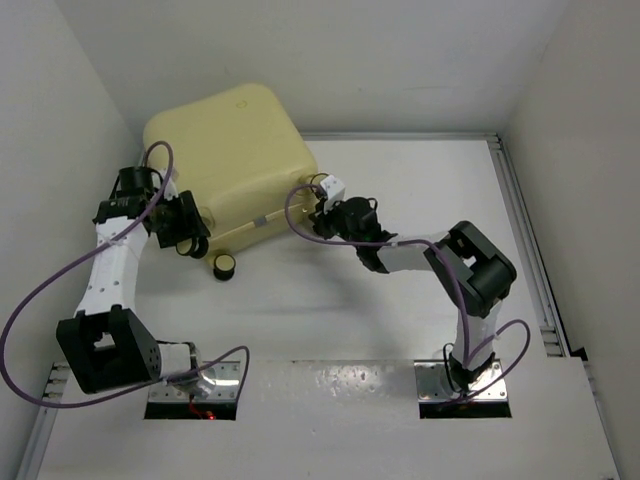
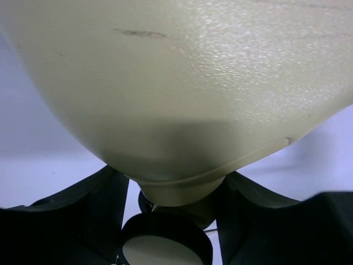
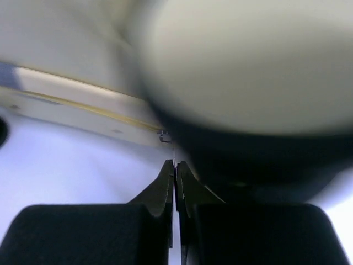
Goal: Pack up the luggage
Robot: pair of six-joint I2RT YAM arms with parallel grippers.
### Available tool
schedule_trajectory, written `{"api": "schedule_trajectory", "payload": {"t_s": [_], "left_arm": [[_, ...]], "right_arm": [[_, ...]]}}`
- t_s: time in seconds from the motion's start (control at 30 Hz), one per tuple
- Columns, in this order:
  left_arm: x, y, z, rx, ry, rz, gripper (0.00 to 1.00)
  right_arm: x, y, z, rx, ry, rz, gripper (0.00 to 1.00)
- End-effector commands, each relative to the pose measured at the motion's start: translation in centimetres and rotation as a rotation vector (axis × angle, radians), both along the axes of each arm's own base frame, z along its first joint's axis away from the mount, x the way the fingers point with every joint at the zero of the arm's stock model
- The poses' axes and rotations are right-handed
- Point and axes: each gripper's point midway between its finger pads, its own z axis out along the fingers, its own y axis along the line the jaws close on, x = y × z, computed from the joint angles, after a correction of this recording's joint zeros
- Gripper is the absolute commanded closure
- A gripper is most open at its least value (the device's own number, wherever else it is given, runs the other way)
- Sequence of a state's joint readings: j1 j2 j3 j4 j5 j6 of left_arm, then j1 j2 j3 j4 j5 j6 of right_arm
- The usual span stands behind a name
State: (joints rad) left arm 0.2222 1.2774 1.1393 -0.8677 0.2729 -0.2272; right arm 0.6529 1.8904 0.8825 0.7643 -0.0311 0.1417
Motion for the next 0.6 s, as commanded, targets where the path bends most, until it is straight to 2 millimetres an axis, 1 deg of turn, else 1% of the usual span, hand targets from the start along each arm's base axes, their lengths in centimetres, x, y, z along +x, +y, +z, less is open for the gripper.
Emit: {"api": "schedule_trajectory", "payload": {"t_s": [0.0,0.03,0.07,0.1,0.13,0.17,0.2,0.23,0.27,0.3,0.33,0.37,0.4,0.43,0.47,0.5,0.53,0.57], "left_arm": [[-3.1,7.5,-1.6,0.184,0.138,0.191,1.00],[-2.9,8.1,-1.8,0.186,0.143,0.200,1.00],[-2.8,9.3,-1.5,0.195,0.141,0.238,1.00],[-2.7,9.9,-2.2,0.195,0.159,0.240,1.00],[-1.9,10.4,-2.2,0.186,0.154,0.245,1.00],[-2.0,10.7,-2.2,0.191,0.155,0.245,1.00],[-1.5,11.0,-2.1,0.194,0.148,0.246,1.00],[-1.2,11.4,-2.9,0.203,0.169,0.241,1.00],[-1.1,11.7,-3.0,0.217,0.178,0.236,1.00],[-0.9,12.0,-3.2,0.226,0.180,0.241,1.00],[-0.2,12.5,-3.0,0.243,0.156,0.230,1.00],[-0.2,13.3,-3.4,0.280,0.174,0.241,1.00],[0.0,13.7,-3.3,0.300,0.164,0.242,1.00],[0.7,14.2,-3.2,0.313,0.152,0.249,1.00],[0.8,14.7,-3.4,0.336,0.160,0.249,1.00],[1.0,15.4,-3.5,0.359,0.167,0.262,1.00],[1.5,15.7,-3.4,0.369,0.157,0.254,1.00],[1.6,16.0,-3.6,0.380,0.158,0.261,1.00]], "right_arm": [[4.3,-10.0,-2.1,-0.100,0.045,-0.318,1.00],[4.4,-10.3,-2.2,-0.101,0.047,-0.325,1.00],[4.6,-10.9,-2.4,-0.104,0.049,-0.339,1.00],[5.0,-11.4,-2.1,-0.095,0.046,-0.351,1.00],[5.3,-12.0,-2.3,-0.091,0.053,-0.357,1.00],[5.3,-12.0,-2.3,-0.094,0.051,-0.354,1.00],[5.9,-12.6,-2.2,-0.088,0.046,-0.370,1.00],[6.1,-12.4,-2.5,-0.087,0.052,-0.362,1.00],[6.7,-12.8,-2.1,-0.081,0.038,-0.370,1.00],[7.7,-12.8,-1.6,-0.074,0.020,-0.372,1.00],[7.9,-12.7,-2.0,-0.080,0.021,-0.362,1.00],[9.1,-13.1,-1.1,-0.071,-0.008,-0.372,1.00],[9.4,-13.0,-1.7,-0.079,-0.004,-0.358,1.00],[10.7,-12.8,-1.0,-0.076,-0.032,-0.358,1.00],[11.4,-13.0,-0.8,-0.073,-0.046,-0.364,1.00],[12.4,-13.4,-0.8,-0.084,-0.061,-0.370,1.00],[13.2,-13.2,-0.9,-0.087,-0.073,-0.370,1.00],[13.8,-13.7,-0.7,-0.085,-0.082,-0.377,1.00]]}}
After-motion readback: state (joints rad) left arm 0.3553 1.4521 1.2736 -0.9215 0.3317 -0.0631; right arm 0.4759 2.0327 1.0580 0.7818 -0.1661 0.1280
